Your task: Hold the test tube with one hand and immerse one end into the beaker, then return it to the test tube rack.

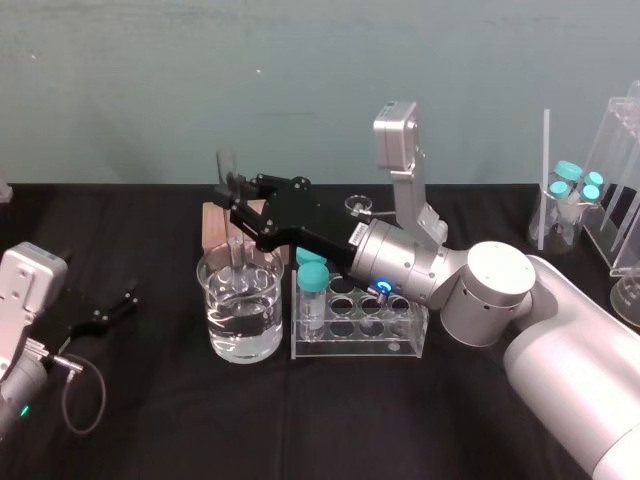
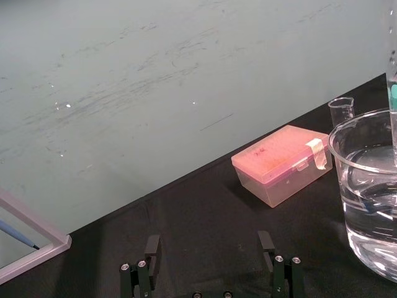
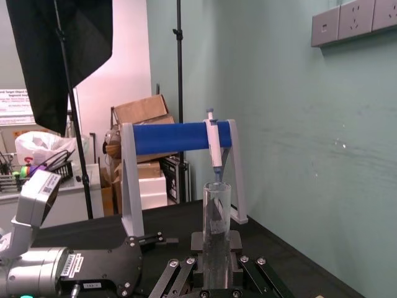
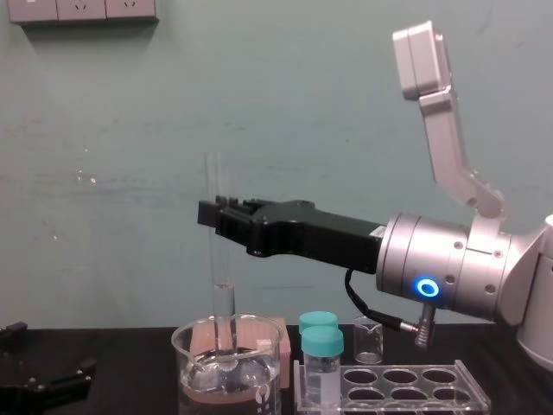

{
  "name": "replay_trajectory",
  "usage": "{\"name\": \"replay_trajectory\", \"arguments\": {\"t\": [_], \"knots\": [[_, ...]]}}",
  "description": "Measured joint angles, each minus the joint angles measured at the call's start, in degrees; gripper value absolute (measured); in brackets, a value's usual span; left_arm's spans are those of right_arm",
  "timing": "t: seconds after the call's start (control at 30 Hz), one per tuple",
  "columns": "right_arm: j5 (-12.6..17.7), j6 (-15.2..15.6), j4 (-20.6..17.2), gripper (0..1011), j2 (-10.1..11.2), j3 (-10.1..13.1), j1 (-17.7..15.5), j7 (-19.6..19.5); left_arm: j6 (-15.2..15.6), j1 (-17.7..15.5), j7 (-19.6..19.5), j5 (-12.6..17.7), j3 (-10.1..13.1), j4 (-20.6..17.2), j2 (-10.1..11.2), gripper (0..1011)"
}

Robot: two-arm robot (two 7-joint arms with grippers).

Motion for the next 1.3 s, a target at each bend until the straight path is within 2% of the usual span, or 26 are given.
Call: {"name": "replay_trajectory", "arguments": {"t": [0.6, 1.3], "knots": [[-2.41, 1.04, 0.99, 235, 0.36, -0.66, -1.05, -1.13, 0.0, 0.0, 0.0, 0.0, 0.0, 0.0, 0.0, 1000], [-2.6, 1.51, 1.01, 235, 0.18, -0.02, -1.74, -1.31, 0.0, 0.0, 0.0, 0.0, 0.0, 0.0, 0.0, 1000]]}}
